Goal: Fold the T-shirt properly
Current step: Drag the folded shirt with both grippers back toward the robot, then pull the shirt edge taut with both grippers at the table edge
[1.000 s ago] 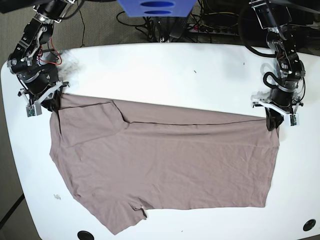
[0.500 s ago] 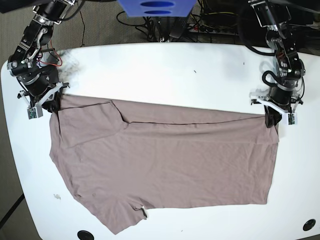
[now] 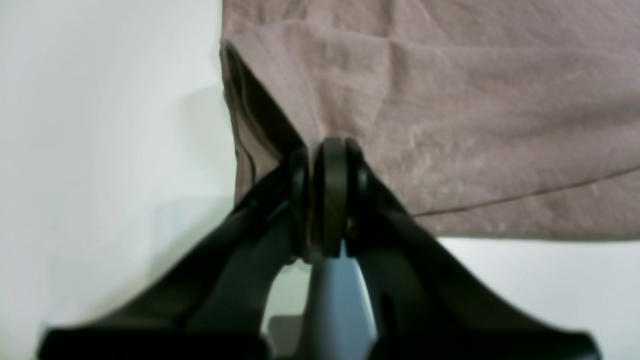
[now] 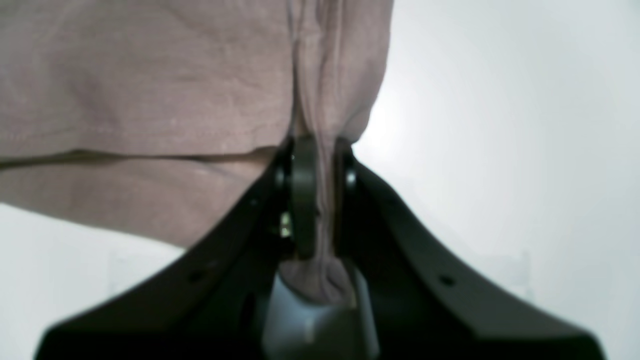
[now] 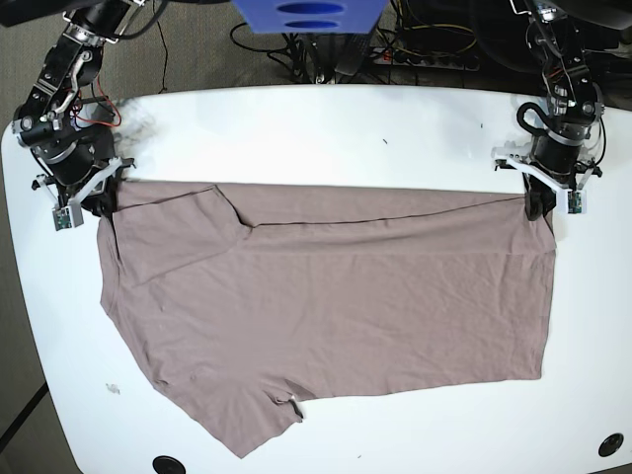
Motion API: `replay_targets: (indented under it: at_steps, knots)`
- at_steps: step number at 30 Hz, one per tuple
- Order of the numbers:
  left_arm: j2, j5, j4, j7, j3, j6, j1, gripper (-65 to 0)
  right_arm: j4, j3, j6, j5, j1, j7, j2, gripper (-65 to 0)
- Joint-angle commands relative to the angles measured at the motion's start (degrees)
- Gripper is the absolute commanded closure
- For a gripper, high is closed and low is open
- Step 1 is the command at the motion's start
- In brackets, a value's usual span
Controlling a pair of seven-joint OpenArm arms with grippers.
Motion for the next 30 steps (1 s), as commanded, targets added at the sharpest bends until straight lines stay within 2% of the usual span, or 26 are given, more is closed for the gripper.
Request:
replay_targets:
  at_steps: [1,18,30]
  knots:
    - [-0.4,0.8,1.2,2.2,-0.3,-0.1,0.9,-2.2,-0.7,0.2,0.1,-2.9,-1.5,-5.5,0.3,-1.2]
    - [-0.3,0.6,2.9,3.4,-0.1,-0.2,2.2,-0.8,1.1,0.2,0.1,-4.1,-4.6,-6.7,0.7,-0.8]
    - [-0.1,0.9,3.6,4.9,0.0,-0.4,8.7,0.0,5.6,1.0,0.1,-4.9,-10.7,-8.3,0.5,-1.0]
